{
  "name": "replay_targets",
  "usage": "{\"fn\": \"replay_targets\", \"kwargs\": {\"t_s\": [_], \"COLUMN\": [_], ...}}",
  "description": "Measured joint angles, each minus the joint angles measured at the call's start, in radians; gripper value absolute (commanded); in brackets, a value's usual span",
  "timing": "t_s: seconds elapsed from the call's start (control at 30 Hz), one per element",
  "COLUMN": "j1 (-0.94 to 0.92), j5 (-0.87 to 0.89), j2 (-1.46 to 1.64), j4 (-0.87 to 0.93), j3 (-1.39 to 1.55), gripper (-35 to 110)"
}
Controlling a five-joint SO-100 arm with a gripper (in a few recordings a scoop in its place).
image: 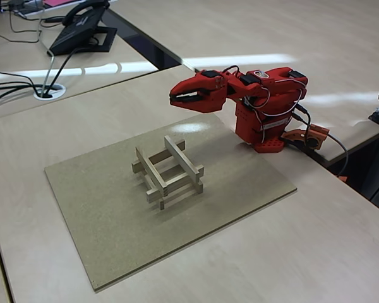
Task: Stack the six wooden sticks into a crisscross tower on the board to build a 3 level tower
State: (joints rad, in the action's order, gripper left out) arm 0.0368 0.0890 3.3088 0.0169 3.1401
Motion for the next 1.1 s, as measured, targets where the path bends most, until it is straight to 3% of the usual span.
{"fn": "replay_targets", "kwargs": {"t_s": [0.37, 0.8, 1.1], "j1": [0.0, -0.031, -0.034], "j5": [0.0, 0.009, 0.025], "j2": [0.002, 0.017, 0.017], "j4": [-0.379, -1.476, -1.841], "j3": [0.0, 0.0, 0.0], "gripper": [0, 0, 0]}}
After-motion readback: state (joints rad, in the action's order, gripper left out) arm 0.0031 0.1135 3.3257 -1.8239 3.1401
